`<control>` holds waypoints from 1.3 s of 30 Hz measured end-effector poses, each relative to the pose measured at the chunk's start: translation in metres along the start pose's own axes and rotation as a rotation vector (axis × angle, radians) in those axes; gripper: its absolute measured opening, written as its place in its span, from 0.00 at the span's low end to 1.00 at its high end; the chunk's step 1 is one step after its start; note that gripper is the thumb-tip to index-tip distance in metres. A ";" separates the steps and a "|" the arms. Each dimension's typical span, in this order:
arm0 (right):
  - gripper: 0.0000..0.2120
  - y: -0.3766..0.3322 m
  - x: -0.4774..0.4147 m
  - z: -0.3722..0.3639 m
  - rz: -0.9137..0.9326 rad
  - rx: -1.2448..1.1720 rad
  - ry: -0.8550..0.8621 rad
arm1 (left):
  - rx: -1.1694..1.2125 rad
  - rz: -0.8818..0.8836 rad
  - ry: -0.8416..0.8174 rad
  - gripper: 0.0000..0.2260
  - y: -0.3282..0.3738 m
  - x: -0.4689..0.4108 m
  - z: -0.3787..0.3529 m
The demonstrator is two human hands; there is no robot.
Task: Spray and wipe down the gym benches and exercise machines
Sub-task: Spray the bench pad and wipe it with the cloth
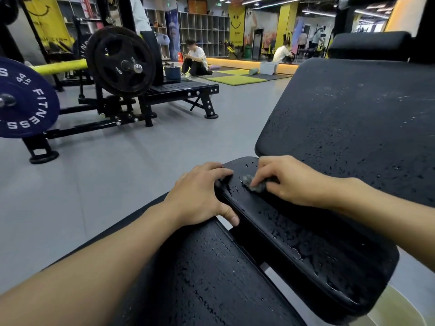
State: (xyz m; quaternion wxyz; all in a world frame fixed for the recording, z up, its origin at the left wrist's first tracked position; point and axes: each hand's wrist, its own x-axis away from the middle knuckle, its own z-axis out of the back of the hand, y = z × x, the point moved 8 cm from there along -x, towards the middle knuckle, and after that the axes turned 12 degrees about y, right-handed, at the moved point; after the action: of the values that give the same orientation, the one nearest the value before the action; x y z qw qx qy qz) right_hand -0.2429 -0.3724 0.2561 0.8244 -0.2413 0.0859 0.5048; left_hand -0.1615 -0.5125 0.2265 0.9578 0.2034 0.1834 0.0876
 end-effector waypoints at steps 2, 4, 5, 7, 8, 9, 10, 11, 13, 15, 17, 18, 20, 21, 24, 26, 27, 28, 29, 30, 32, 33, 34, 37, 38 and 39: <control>0.17 0.009 -0.025 -0.007 -0.053 0.084 0.035 | 0.005 0.009 0.006 0.50 -0.001 0.002 0.000; 0.17 0.012 -0.030 -0.010 -0.082 0.188 0.030 | 0.019 0.009 0.018 0.50 -0.001 0.002 0.001; 0.17 0.010 -0.022 -0.008 -0.057 0.190 0.022 | 0.021 0.010 0.019 0.49 0.000 0.002 0.001; 0.16 0.006 0.003 0.000 -0.008 0.098 0.001 | 0.014 0.010 0.020 0.49 -0.001 0.002 0.001; 0.16 0.006 0.014 0.003 -0.003 0.069 -0.008 | 0.011 0.002 0.020 0.48 0.000 0.001 0.001; 0.16 0.008 0.016 0.005 0.005 0.071 -0.003 | 0.010 -0.007 0.021 0.48 0.000 0.001 0.000; 0.16 0.012 0.010 0.004 0.003 0.085 0.022 | 0.009 -0.017 0.021 0.48 0.001 0.001 0.000; 0.15 0.017 -0.002 0.001 -0.014 0.117 0.053 | 0.007 -0.024 0.022 0.47 0.001 0.001 0.000; 0.16 0.025 -0.027 -0.006 -0.101 0.187 0.084 | 0.000 -0.037 0.034 0.46 0.002 0.002 0.000; 0.16 0.028 -0.031 -0.006 -0.129 0.201 0.084 | -0.002 -0.069 0.050 0.44 0.004 0.002 0.001; 0.16 0.025 -0.011 0.002 -0.076 0.144 0.062 | -0.005 -0.092 0.060 0.43 0.005 0.002 0.002; 0.16 0.022 0.002 0.007 -0.063 0.118 0.043 | -0.007 -0.099 0.058 0.43 0.005 0.002 0.002; 0.16 0.021 0.010 0.012 -0.041 0.140 0.037 | -0.009 -0.107 0.052 0.43 0.005 0.002 0.001; 0.16 0.024 0.003 0.012 -0.047 0.175 0.050 | -0.010 -0.112 0.049 0.43 0.006 0.001 0.001; 0.17 0.037 -0.027 0.004 -0.159 0.273 0.085 | -0.003 -0.110 0.058 0.42 0.007 0.003 0.002; 0.18 0.035 -0.022 0.003 -0.158 0.293 0.049 | 0.009 -0.112 0.073 0.41 0.006 0.003 0.002; 0.18 0.032 -0.011 0.006 -0.144 0.287 0.025 | 0.012 -0.115 0.078 0.41 0.005 0.002 0.002; 0.18 0.031 0.003 0.010 -0.128 0.277 0.011 | 0.014 -0.119 0.080 0.40 0.004 0.002 0.001; 0.17 0.029 0.016 0.014 -0.116 0.274 0.012 | 0.015 -0.121 0.077 0.40 0.004 0.001 0.000; 0.17 0.028 0.023 0.016 -0.103 0.284 0.016 | 0.015 -0.119 0.075 0.40 0.004 0.001 0.000; 0.17 0.028 0.018 0.015 -0.090 0.313 0.044 | 0.006 -0.105 0.068 0.40 0.006 0.002 0.000; 0.16 0.030 0.009 0.012 -0.106 0.318 0.058 | -0.009 -0.096 0.060 0.41 0.009 0.003 0.001; 0.16 0.032 0.000 0.009 -0.137 0.315 0.065 | -0.035 -0.085 0.048 0.41 0.012 0.005 0.003; 0.18 0.030 0.001 0.010 -0.156 0.293 0.042 | -0.174 -0.090 -0.070 0.44 0.025 0.008 0.002; 0.18 0.028 0.010 0.012 -0.133 0.271 0.021 | -0.207 -0.096 -0.127 0.45 0.029 0.010 0.001; 0.18 0.026 0.021 0.015 -0.109 0.256 0.001 | -0.218 -0.099 -0.184 0.45 0.031 0.011 0.000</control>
State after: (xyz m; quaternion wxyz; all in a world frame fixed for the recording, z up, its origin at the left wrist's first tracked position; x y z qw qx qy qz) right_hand -0.2569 -0.3390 0.2526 0.8745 -0.1389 0.1368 0.4440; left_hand -0.1546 -0.4820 0.2358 0.9901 0.0960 0.0942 0.0406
